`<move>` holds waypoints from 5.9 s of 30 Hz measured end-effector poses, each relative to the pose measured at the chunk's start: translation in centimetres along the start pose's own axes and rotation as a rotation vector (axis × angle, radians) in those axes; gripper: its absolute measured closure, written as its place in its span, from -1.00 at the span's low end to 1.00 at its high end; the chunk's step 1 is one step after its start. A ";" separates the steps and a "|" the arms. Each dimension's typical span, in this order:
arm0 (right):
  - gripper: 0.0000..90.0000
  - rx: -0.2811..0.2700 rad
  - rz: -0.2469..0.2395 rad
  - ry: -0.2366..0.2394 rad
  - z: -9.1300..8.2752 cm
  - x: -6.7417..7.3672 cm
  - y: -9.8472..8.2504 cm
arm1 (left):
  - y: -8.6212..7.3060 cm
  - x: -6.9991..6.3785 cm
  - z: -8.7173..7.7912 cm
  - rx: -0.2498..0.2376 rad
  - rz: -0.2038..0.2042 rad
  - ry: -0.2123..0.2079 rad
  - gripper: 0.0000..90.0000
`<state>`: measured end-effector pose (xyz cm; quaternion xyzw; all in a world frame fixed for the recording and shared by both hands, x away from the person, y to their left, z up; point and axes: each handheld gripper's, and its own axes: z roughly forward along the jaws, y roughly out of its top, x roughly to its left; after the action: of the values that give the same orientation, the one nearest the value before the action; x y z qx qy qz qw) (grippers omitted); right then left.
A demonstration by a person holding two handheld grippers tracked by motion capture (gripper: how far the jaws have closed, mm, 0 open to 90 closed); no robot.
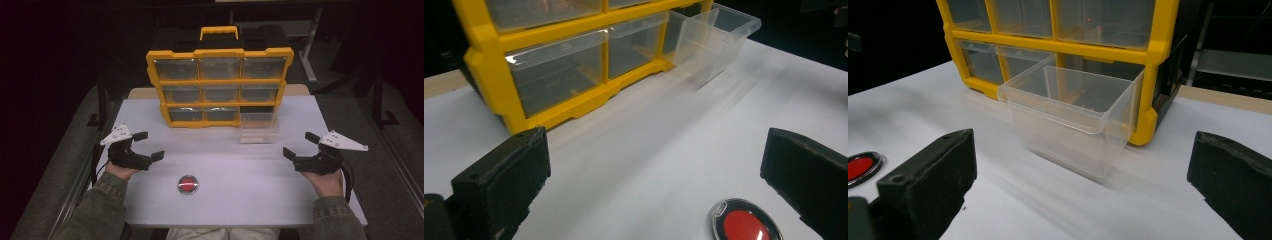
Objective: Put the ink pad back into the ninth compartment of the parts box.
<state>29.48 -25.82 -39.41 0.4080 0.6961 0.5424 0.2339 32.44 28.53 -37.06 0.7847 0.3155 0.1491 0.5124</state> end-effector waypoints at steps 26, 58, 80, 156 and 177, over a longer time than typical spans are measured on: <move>-1.00 0.018 -0.003 0.009 0.2 0.2 -0.1 | -0.2 -1.6 2.2 0.068 0.061 -0.091 -1.00; -1.00 0.048 -0.020 0.023 0.6 0.4 -0.5 | -1.1 -3.2 4.6 0.173 0.127 -0.189 -1.00; -1.00 0.062 -0.023 0.029 0.8 0.4 -0.5 | -2.5 -4.3 6.4 0.295 0.164 -0.257 -1.00; -1.00 0.079 -0.027 0.049 1.0 0.6 -0.6 | -4.0 -6.4 8.5 0.487 0.243 -0.299 -0.34; -1.00 0.076 -0.029 0.044 0.8 0.5 -0.5 | -1.4 -5.7 6.6 0.376 0.190 -0.324 -0.34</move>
<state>29.70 -25.00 -40.12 0.3943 0.7270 0.5211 0.2106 31.31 20.50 -40.62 0.9058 0.1763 0.0079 0.3853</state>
